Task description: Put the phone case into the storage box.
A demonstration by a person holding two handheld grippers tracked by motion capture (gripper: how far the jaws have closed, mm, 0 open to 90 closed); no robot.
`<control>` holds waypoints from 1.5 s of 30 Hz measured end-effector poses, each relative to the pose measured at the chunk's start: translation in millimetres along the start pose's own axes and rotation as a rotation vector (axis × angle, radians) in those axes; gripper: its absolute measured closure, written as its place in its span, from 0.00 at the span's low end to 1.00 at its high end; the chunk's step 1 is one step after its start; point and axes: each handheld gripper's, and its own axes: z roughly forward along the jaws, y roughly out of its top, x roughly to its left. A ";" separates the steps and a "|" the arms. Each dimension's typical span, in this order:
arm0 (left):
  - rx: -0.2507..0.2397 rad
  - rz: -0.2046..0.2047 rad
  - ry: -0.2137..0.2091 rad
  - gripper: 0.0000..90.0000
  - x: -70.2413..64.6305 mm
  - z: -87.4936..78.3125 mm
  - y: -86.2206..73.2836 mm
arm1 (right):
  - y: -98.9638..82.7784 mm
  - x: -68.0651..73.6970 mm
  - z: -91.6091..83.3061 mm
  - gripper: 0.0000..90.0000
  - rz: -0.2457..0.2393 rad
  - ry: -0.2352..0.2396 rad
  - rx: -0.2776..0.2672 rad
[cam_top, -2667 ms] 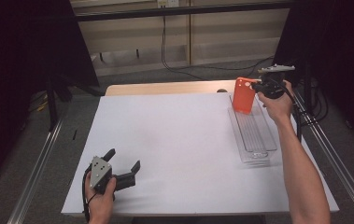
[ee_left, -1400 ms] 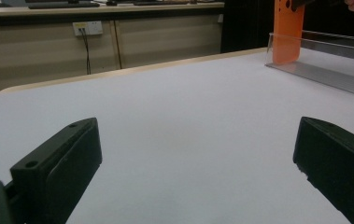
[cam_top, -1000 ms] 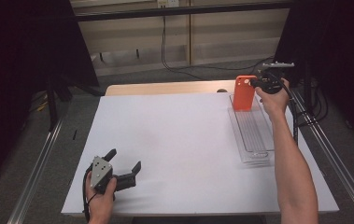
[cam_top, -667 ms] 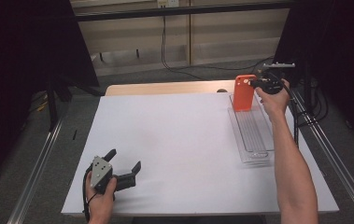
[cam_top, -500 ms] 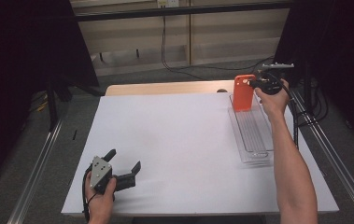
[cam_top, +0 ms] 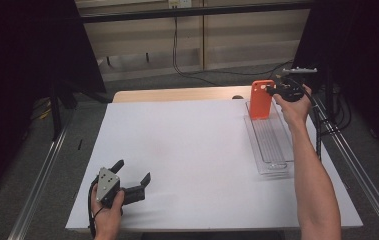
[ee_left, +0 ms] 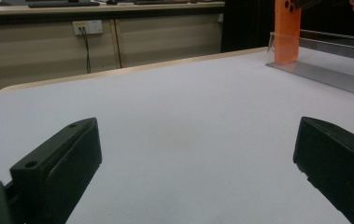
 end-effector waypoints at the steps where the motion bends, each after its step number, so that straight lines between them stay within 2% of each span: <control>1: -0.002 -0.003 -0.004 0.01 -0.5 0.7 0.0 | 0.0 0.1 -0.6 0.57 -0.001 -0.003 0.001; 12: -0.002 0.000 0.001 0.01 -0.7 -0.8 0.5 | -1.5 3.8 -8.8 0.26 -0.004 0.010 -0.016; 16: -0.009 -0.007 0.005 0.01 -0.3 -0.2 1.3 | -3.5 5.5 -10.4 0.18 -0.020 0.033 -0.021; 20: -0.015 -0.014 0.002 0.01 -0.3 -0.2 1.4 | -6.6 6.3 -13.9 0.09 -0.011 0.066 -0.047; 22: -0.010 -0.016 0.006 0.01 0.7 -0.5 1.2 | -7.9 8.3 -15.3 0.09 -0.016 0.058 -0.057; 24: -0.010 -0.022 0.013 0.01 1.8 -1.0 1.0 | -8.0 10.1 -17.5 0.03 -0.018 0.058 -0.070; 27: -0.013 -0.030 0.020 0.01 2.3 -1.6 1.7 | -7.3 12.2 -19.1 0.06 -0.004 0.031 -0.081; 29: -0.013 -0.031 0.021 0.01 2.2 -1.1 1.8 | -7.3 12.5 -19.5 0.06 0.003 0.035 -0.094; 32: -0.006 -0.036 0.019 0.01 1.4 0.2 1.2 | -8.1 13.6 -19.6 0.07 -0.028 0.028 -0.112; 34: -0.006 -0.037 0.022 0.01 1.4 0.6 1.0 | -8.7 12.9 -20.3 0.06 -0.022 0.039 -0.122; 36: -0.002 -0.037 0.017 0.01 1.5 1.0 0.6 | -9.9 12.6 -20.4 0.03 -0.023 0.028 -0.141; 38: -0.001 -0.034 0.017 0.01 1.6 1.0 0.5 | -11.9 13.2 -19.5 0.00 -0.046 0.007 -0.166; 43: -0.005 -0.033 0.018 0.01 1.1 -1.5 0.5 | -17.7 15.1 -17.1 0.01 -0.066 -0.005 -0.154; 45: -0.008 -0.031 0.018 0.01 1.5 -2.5 0.6 | -18.7 14.7 -15.9 0.01 -0.085 0.004 -0.146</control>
